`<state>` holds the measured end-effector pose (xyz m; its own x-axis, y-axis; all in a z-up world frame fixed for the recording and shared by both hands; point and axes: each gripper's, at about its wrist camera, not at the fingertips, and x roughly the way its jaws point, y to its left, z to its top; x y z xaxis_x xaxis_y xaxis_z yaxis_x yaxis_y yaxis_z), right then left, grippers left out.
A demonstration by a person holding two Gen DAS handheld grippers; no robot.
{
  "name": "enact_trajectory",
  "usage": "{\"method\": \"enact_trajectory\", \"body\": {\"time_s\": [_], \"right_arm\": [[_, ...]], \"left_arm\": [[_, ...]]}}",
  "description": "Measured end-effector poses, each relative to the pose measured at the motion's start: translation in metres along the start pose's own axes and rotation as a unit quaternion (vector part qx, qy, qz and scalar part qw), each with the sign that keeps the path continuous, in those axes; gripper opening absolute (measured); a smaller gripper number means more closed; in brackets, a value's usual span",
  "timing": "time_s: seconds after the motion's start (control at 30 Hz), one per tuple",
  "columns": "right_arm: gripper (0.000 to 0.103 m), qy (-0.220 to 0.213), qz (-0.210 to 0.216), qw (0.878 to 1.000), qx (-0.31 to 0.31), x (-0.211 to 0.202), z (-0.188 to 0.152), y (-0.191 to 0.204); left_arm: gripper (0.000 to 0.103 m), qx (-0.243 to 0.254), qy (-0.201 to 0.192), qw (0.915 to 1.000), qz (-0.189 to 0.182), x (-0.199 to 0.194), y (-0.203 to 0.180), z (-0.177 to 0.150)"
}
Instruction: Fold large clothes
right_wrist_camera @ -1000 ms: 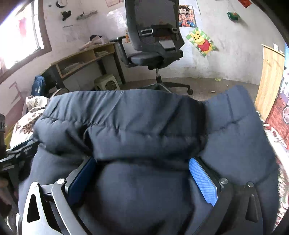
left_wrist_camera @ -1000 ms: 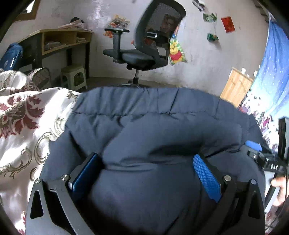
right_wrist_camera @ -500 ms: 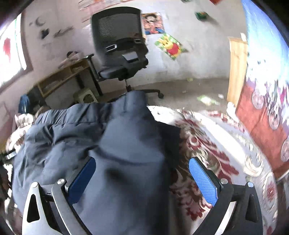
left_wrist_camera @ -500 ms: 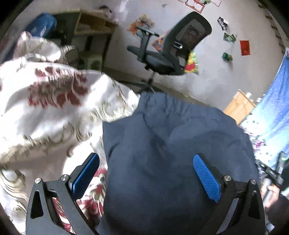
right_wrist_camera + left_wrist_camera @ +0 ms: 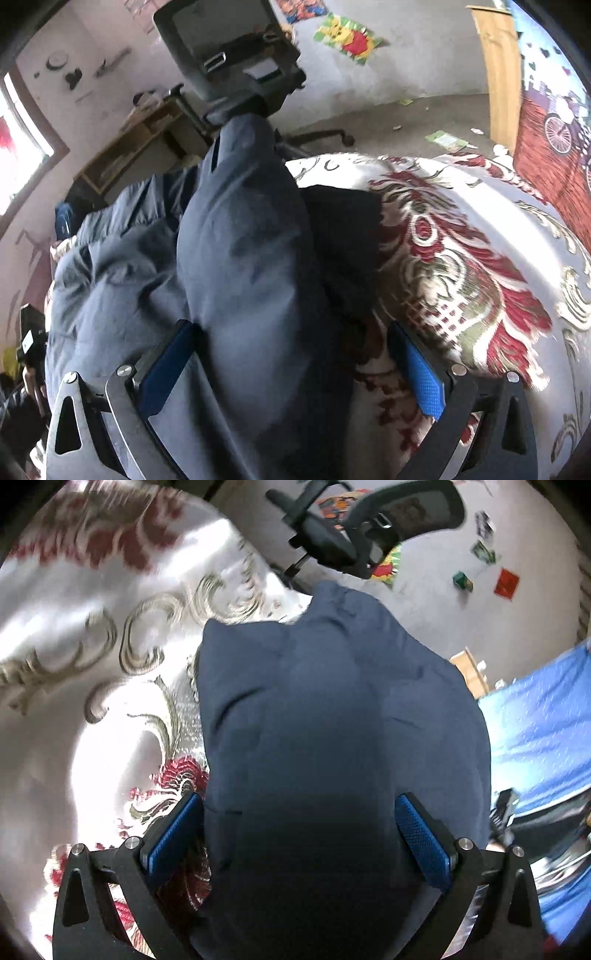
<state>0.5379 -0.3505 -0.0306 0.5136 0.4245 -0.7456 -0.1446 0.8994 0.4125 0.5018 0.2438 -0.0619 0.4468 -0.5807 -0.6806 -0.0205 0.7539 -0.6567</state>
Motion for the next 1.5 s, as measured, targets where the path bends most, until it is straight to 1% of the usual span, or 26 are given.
{"method": "enact_trajectory", "body": {"time_s": [0.1, 0.27, 0.37, 0.47, 0.53, 0.57, 0.6, 0.63, 0.67, 0.7, 0.73, 0.8, 0.83, 0.87, 0.9, 0.97, 1.03, 1.1, 1.17, 1.27, 1.37, 1.43, 1.5], "right_arm": [[0.103, 0.012, 0.004, 1.0, 0.007, 0.008, 0.003, 0.0], [0.103, 0.01, 0.008, 1.0, 0.014, 0.012, 0.004, -0.001], [0.103, 0.015, 0.007, 1.0, 0.013, 0.011, 0.002, 0.0], [0.103, 0.026, -0.005, 1.0, 0.009, 0.014, 0.001, 0.007], [0.098, 0.032, -0.008, 0.999, 0.011, 0.013, -0.002, 0.009], [0.091, 0.034, -0.005, 0.999, 0.016, 0.012, -0.003, 0.009], [0.08, 0.037, 0.003, 0.999, 0.025, 0.011, -0.004, 0.01], [0.074, 0.038, 0.012, 0.999, 0.033, 0.01, -0.005, 0.01], [0.064, 0.038, 0.019, 0.998, 0.041, 0.009, -0.007, 0.011], [0.057, 0.036, 0.02, 0.998, 0.046, 0.006, -0.007, 0.013], [0.054, 0.033, 0.018, 0.998, 0.046, 0.004, -0.008, 0.017], [0.044, 0.027, 0.009, 0.999, 0.044, 0.0, -0.01, 0.022], [0.04, 0.022, 0.005, 0.999, 0.041, -0.002, -0.01, 0.026], [0.033, 0.016, 0.001, 0.999, 0.038, -0.006, -0.012, 0.029], [0.027, 0.009, -0.004, 0.999, 0.034, -0.012, -0.013, 0.034], [0.02, -0.003, -0.008, 1.0, 0.029, -0.023, -0.013, 0.041], [0.016, -0.022, -0.005, 1.0, 0.02, -0.042, -0.012, 0.05], [0.013, -0.036, 0.01, 0.999, 0.018, -0.06, -0.009, 0.058], [0.012, -0.048, 0.018, 0.999, 0.009, -0.075, -0.003, 0.069], [0.011, -0.076, 0.022, 0.997, -0.021, -0.109, 0.006, 0.087], [0.011, -0.108, 0.013, 0.993, -0.042, -0.147, 0.013, 0.097], [0.011, -0.121, 0.002, 0.991, -0.051, -0.162, 0.016, 0.101], [0.011, -0.134, -0.019, 0.989, -0.064, -0.175, 0.018, 0.1]], "left_arm": [[0.102, -0.001, 0.002, 0.9999, -0.011, -0.001, 0.005, 0.004], [0.102, -0.003, 0.01, 0.9998, -0.017, -0.003, 0.011, 0.003], [0.102, 0.004, 0.005, 1.0, -0.006, -0.007, 0.009, 0.002], [0.101, 0.011, 0.006, 0.9999, 0.004, -0.002, 0.009, 0.001], [0.097, 0.011, 0.009, 0.9999, 0.008, 0.001, 0.007, -0.002], [0.088, 0.009, 0.008, 0.9999, 0.008, -0.001, 0.006, -0.004], [0.079, 0.007, 0.007, 0.9999, 0.009, 0.0, 0.003, -0.005], [0.074, 0.005, 0.003, 0.9999, 0.011, 0.0, -0.001, -0.005], [0.066, 0.003, -0.001, 0.9999, 0.016, -0.002, -0.005, -0.007], [0.059, 0.003, -0.006, 0.9997, 0.025, -0.003, -0.01, -0.009], [0.055, 0.002, -0.008, 0.9995, 0.029, -0.003, -0.011, -0.011], [0.042, -0.011, -0.017, 0.9992, 0.035, -0.005, -0.016, -0.014], [0.039, -0.016, -0.023, 0.999, 0.034, -0.007, -0.019, -0.016], [0.034, -0.019, -0.032, 0.9987, 0.034, -0.011, -0.021, -0.019], [0.03, -0.017, -0.04, 0.9984, 0.036, -0.016, -0.025, -0.022], [0.025, -0.005, -0.056, 0.9975, 0.043, -0.025, -0.035, -0.029], [0.022, 0.007, -0.07, 0.9963, 0.049, -0.031, -0.049, -0.031], [0.019, 0.023, -0.083, 0.995, 0.051, -0.039, -0.063, -0.036], [0.018, 0.032, -0.093, 0.994, 0.048, -0.048, -0.077, -0.04], [0.018, 0.037, -0.102, 0.9931, 0.043, -0.053, -0.099, -0.046], [0.018, 0.054, -0.105, 0.9922, 0.038, -0.048, -0.128, -0.049], [0.018, 0.063, -0.106, 0.992, 0.028, -0.042, -0.141, -0.052], [0.018, 0.074, -0.106, 0.9914, 0.02, -0.031, -0.154, -0.052]]}}
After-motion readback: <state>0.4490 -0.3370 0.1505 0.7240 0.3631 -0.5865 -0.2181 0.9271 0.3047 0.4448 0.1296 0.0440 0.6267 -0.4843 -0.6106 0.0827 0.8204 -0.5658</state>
